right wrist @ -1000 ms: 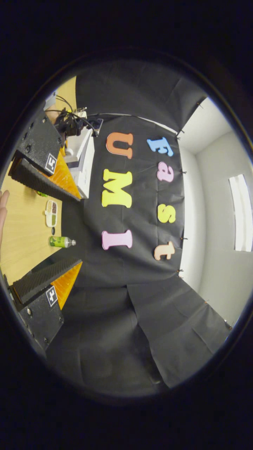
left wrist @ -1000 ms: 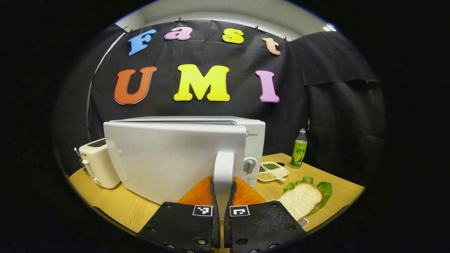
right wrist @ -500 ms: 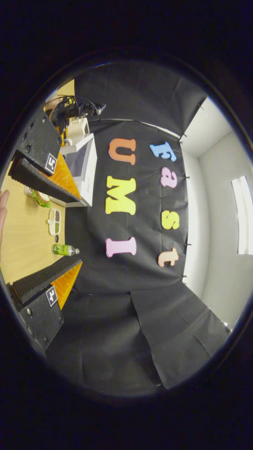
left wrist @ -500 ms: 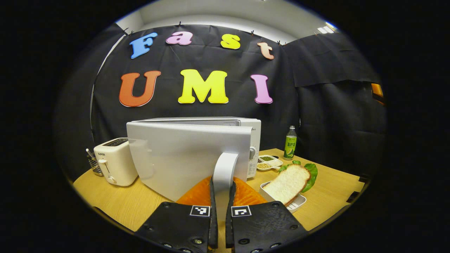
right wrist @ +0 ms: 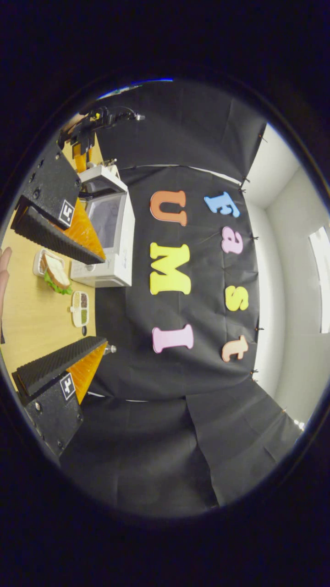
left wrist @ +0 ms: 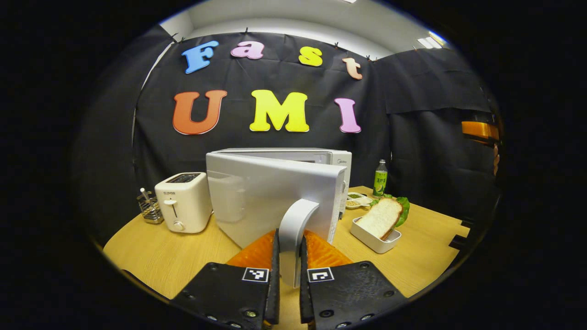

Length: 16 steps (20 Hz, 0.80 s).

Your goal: Open the microwave oven with the left hand, put the food in, and close the microwave oven.

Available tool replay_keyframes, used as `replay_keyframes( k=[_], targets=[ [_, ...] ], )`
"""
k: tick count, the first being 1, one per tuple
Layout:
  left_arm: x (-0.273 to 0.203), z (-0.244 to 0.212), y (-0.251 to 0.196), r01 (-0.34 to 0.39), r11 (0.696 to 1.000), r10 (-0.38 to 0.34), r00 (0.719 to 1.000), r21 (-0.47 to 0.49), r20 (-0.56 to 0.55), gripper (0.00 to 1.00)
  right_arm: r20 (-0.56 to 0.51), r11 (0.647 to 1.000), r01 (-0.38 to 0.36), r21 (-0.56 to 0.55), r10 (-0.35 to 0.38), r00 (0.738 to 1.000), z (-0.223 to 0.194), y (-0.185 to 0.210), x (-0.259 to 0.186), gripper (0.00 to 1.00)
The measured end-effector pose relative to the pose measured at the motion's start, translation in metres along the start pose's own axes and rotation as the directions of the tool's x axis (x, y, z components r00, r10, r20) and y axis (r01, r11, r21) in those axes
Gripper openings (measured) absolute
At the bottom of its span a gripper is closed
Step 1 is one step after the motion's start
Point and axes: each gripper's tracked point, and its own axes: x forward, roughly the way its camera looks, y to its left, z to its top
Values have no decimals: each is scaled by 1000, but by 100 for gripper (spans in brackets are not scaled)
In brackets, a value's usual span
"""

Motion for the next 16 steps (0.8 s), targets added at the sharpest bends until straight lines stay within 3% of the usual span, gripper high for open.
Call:
replay_keyframes(
  k=[1,2,3,4,5,6,7,8,9,10,11,12,13,14,15,16],
  targets=[
    [-10,-8,24,-83,997,83,996,-5,-35,20,-18,1000,-6,2,6,1000,-4,3,4,91],
    [-25,-11,54,-188,982,188,981,7,-53,46,-37,1000,-12,5,12,999,-10,7,8,92],
    [-45,-14,68,-241,970,241,968,7,-65,72,-56,1000,-18,8,19,998,-14,10,12,100],
    [-59,-15,80,-282,959,283,957,17,-58,98,-76,1000,-22,14,23,997,-18,12,17,100],
    [-71,-13,87,-315,949,316,948,33,-49,98,-98,999,-25,20,27,995,-23,13,24,100],
    [-85,-9,93,-336,941,338,941,49,-29,98,-122,999,-26,21,28,992,-28,14,30,91],
    [-98,-4,102,-360,932,361,932,51,-13,96,-152,999,-29,21,32,988,-34,16,37,100],
    [-109,2,106,-369,928,369,929,41,4,84,-183,999,-39,22,42,982,-40,18,43,100],
    [-119,7,107,-369,929,369,929,24,12,95,-214,998,-50,24,54,975,-47,22,48,100],
    [-128,13,109,-374,928,374,927,0,25,95,-242,998,-64,26,68,968,-52,26,53,100],
    [-137,18,110,-377,926,377,925,-18,35,84,-268,997,-78,28,82,960,-56,29,59,100],
    [-146,25,108,-379,925,380,924,-30,46,84,-297,995,-92,32,97,950,-61,32,64,100],
    [-152,33,107,-382,923,384,922,-38,56,95,-324,994,-104,36,110,940,-67,34,70,100],
    [-159,41,104,-383,922,386,921,-49,60,95,-352,993,-109,39,116,929,-72,35,74,92],
    [-164,44,101,-385,921,388,919,-51,63,95,-380,993,-113,45,122,917,-76,34,79,100],
    [-169,49,100,-390,919,393,917,-52,70,84,-409,991,-117,56,130,903,-81,33,85,92]
  ],
)
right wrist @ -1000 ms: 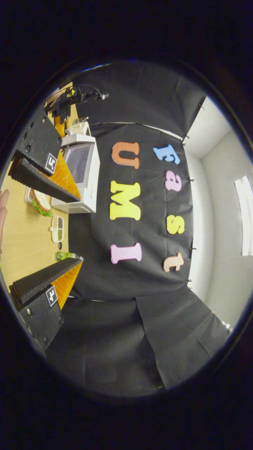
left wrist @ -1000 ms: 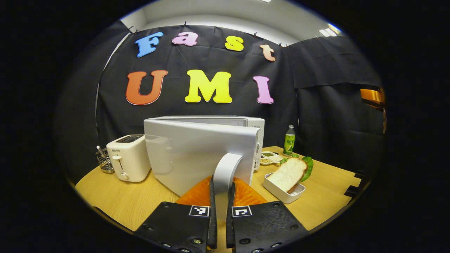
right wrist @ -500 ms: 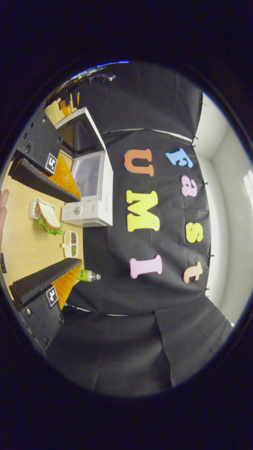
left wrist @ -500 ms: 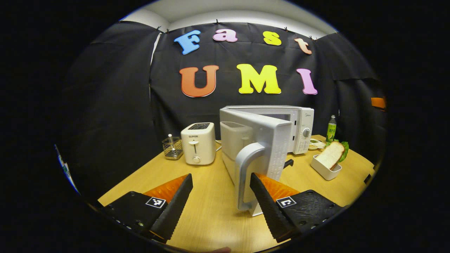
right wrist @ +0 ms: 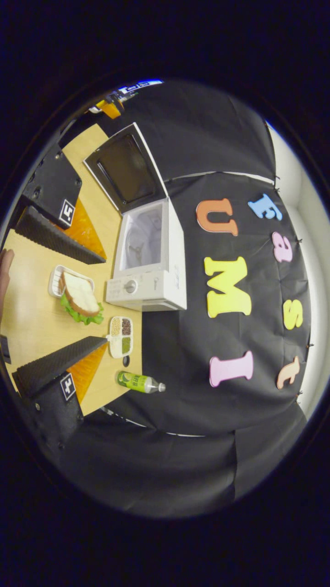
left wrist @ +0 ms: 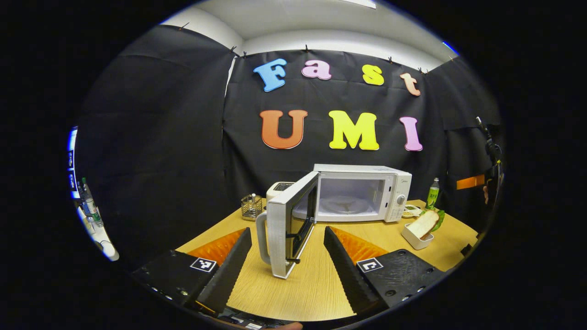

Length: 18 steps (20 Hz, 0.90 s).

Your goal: Open the microwave oven with the left hand, put the food in, and close the microwave oven.

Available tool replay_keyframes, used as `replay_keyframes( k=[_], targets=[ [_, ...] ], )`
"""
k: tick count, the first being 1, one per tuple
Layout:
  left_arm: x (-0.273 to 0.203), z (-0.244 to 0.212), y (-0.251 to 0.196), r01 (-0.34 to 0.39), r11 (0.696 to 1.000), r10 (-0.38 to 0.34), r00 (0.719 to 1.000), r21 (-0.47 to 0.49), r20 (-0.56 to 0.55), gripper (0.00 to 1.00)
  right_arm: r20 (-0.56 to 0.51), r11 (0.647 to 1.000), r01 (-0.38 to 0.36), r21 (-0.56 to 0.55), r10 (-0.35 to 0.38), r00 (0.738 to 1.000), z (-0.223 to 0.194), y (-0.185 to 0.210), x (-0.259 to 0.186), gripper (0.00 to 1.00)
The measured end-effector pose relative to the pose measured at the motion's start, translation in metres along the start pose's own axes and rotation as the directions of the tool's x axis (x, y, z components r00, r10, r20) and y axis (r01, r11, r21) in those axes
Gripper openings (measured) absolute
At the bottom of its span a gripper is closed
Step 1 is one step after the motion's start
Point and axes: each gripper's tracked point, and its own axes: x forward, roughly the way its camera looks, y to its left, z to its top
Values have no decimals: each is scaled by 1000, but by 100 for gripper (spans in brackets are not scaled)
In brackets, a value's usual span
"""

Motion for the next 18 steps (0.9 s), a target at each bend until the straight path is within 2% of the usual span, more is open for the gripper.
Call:
replay_keyframes(
  k=[1,2,5,6,7,10,11,12,13,14,15,17,18],
  targets=[
    [-4,6,-1,-1,1000,1,1000,5,11,84,-32,1000,-10,14,10,999,-3,-1,6,92],
    [-7,11,-3,-3,1000,3,1000,6,17,95,-65,999,-28,31,30,997,-7,-1,12,100],
    [-13,19,-13,10,1000,-10,1000,-7,24,95,-156,992,-79,95,94,983,-12,-2,29,100],
    [-16,22,-15,7,1000,-7,1000,-7,25,95,-187,990,-89,112,108,976,-15,-4,34,92],
    [-16,24,-19,6,1000,-6,1000,-7,28,95,-212,987,-94,129,120,970,-17,-9,42,100],
    [-23,34,-32,14,1000,-13,999,-22,46,95,-311,976,-95,198,154,938,-30,-25,67,100],
    [-24,39,-36,18,999,-17,998,-27,55,95,-337,967,-95,235,173,926,-33,-30,75,99],
    [-26,42,-42,25,999,-24,998,-25,62,95,-364,956,-103,274,202,909,-41,-34,81,88],
    [-26,43,-47,30,999,-29,997,-20,70,95,-383,942,-114,315,236,893,-47,-36,87,87],
    [-27,45,-52,33,999,-32,997,-13,73,95,-408,930,-120,347,264,874,-54,-38,94,97],
    [-27,46,-56,37,999,-37,997,-4,74,95,-428,921,-121,369,284,858,-61,-40,101,84],
    [-28,45,-64,41,999,-42,997,13,68,95,-462,900,-160,405,352,814,-72,-37,108,83],
    [-27,44,-67,44,999,-45,997,18,63,95,-474,884,-183,430,393,788,-77,-34,110,94]
  ],
)
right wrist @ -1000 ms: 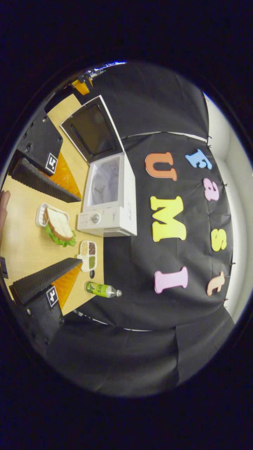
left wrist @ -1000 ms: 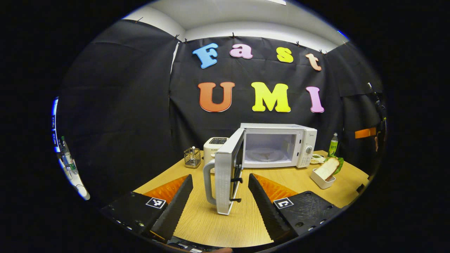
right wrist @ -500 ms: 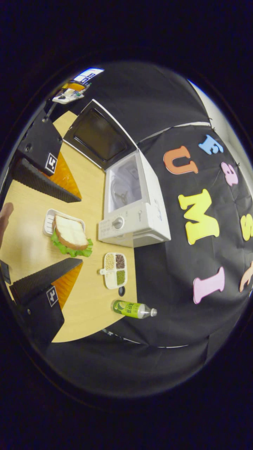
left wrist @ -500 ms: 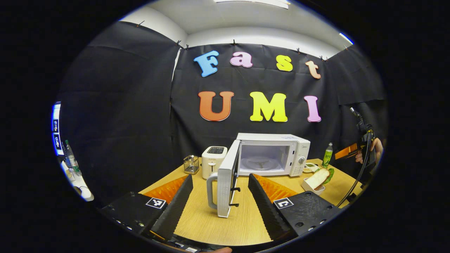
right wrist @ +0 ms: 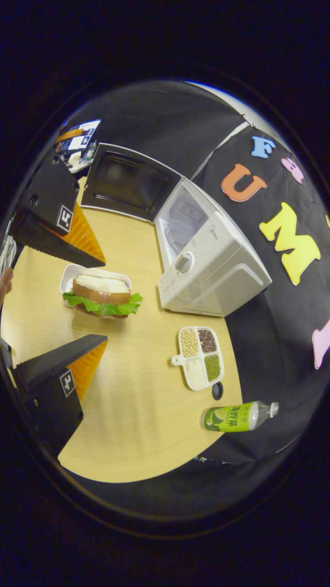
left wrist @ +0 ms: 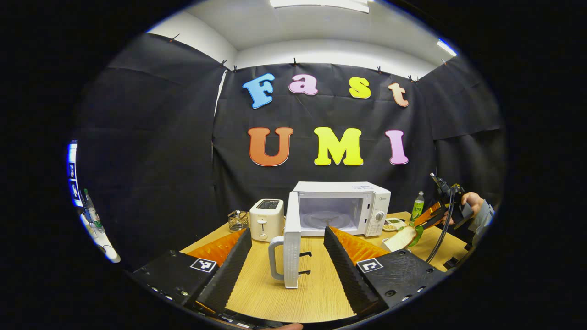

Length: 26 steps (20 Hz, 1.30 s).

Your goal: Open the microwave oven with the left hand, put the food in, and close the microwave oven.

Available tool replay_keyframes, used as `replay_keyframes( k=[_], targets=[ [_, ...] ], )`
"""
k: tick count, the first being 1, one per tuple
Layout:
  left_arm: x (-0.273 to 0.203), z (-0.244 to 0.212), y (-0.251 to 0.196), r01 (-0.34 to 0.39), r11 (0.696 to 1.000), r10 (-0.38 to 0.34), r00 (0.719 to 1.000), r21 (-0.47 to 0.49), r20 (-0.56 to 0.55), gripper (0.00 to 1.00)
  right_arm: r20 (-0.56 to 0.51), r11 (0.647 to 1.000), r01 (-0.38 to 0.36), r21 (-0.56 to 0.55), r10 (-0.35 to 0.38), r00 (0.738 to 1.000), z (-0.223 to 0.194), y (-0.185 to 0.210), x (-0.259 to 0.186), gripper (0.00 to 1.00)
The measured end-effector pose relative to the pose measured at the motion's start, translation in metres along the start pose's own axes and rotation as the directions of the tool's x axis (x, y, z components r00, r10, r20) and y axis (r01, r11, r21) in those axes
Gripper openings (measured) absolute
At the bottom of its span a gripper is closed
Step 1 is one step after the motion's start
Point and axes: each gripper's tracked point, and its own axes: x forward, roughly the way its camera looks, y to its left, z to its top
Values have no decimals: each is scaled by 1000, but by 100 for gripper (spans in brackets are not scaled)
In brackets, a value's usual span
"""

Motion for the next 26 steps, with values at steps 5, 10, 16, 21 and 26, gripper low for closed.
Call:
replay_keyframes(
  k=[5,10,16,21,26],
  targets=[
    [5,-5,-12,14,1000,-14,1000,20,-23,95,-74,991,-132,22,133,988,-10,9,13,77],
    [2,-10,-20,29,999,-28,999,32,-36,95,-119,989,-130,73,138,983,-19,0,18,36],
    [-9,-6,-22,49,999,-49,999,23,-19,95,-84,997,-73,40,76,994,-27,3,1,33],
    [-20,-4,-24,57,998,-57,998,23,-9,95,11,992,10,-122,-9,1000,-21,18,-25,22],
    [-28,-4,-30,79,996,-79,997,31,1,95,134,942,112,-317,-72,988,-20,41,-55,18]
  ],
)
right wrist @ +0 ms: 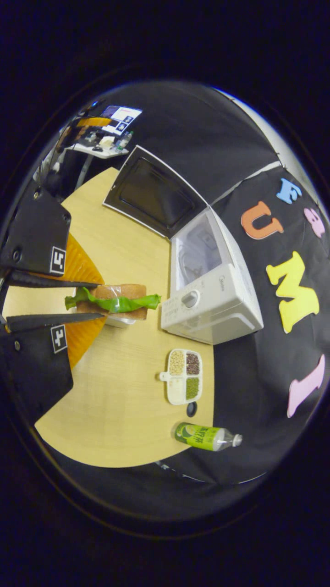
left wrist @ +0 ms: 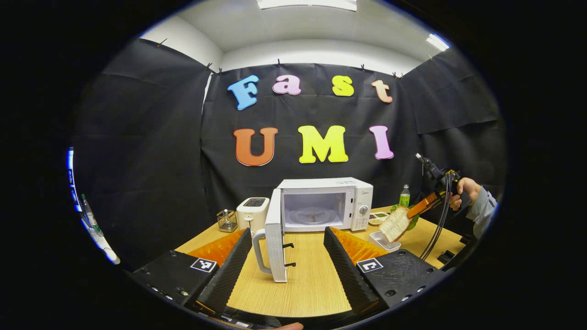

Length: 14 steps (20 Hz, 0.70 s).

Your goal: Open the microwave oven with the left hand, put the food in, and close the microwave oven.

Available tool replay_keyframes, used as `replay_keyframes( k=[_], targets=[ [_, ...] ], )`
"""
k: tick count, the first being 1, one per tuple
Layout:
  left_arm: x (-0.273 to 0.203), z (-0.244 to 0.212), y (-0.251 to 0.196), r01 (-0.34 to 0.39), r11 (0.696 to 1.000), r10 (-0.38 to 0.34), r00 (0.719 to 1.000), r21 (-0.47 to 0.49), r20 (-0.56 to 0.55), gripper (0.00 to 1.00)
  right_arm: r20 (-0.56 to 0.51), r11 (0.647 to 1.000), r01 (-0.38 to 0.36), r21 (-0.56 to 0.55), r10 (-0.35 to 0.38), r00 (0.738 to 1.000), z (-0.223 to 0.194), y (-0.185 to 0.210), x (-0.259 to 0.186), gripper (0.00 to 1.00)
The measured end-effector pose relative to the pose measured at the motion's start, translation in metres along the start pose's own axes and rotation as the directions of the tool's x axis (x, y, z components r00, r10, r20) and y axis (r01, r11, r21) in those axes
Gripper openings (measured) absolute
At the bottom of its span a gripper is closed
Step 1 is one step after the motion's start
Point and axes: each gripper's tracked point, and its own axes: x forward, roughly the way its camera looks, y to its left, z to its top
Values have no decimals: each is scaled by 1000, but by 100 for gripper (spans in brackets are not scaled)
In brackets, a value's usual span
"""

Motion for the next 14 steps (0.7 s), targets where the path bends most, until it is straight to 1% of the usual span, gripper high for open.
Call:
replay_keyframes(
  k=[1,2,3,4,5,6,7,9,10,11,12,13,14],
  targets=[
    [-1,-1,0,3,1000,-3,1000,-2,0,95,22,999,21,-40,-20,1000,3,4,-5,18],
    [-3,-1,-1,8,1000,-8,1000,-3,2,95,45,996,42,-82,-39,998,6,9,-11,27],
    [-3,-2,-2,13,1000,-13,1000,-2,2,84,63,990,64,-125,-57,996,8,14,-16,27],
    [-4,-2,-3,18,1000,-18,1000,2,-2,84,81,983,86,-162,-73,994,9,19,-21,27],
    [-5,-2,-2,16,1000,-16,1000,5,-3,95,93,976,104,-193,-87,992,10,25,-25,27],
    [-6,-1,-1,15,1000,-15,1000,9,-4,95,102,969,115,-220,-94,990,10,34,-27,18],
    [-6,-1,-3,18,1000,-18,1000,13,-3,95,111,962,122,-245,-97,989,10,42,-30,27],
    [-8,0,-5,27,999,-27,1000,21,2,95,127,946,133,-295,-99,987,10,58,-32,27],
    [-8,-1,-5,30,999,-30,1000,26,1,84,135,935,143,-323,-104,985,9,65,-30,27],
    [-10,-2,-4,27,999,-27,1000,32,1,84,146,923,156,-352,-110,983,10,73,-29,19],
    [-11,-3,-1,18,999,-18,1000,39,0,85,161,909,172,-381,-119,980,11,80,-27,27],
    [-12,-2,2,9,999,-9,1000,46,3,87,174,894,192,-405,-130,976,12,87,-24,27],
    [-13,-1,4,5,999,-5,1000,51,8,89,186,880,211,-426,-143,972,12,94,-20,19]
  ],
)
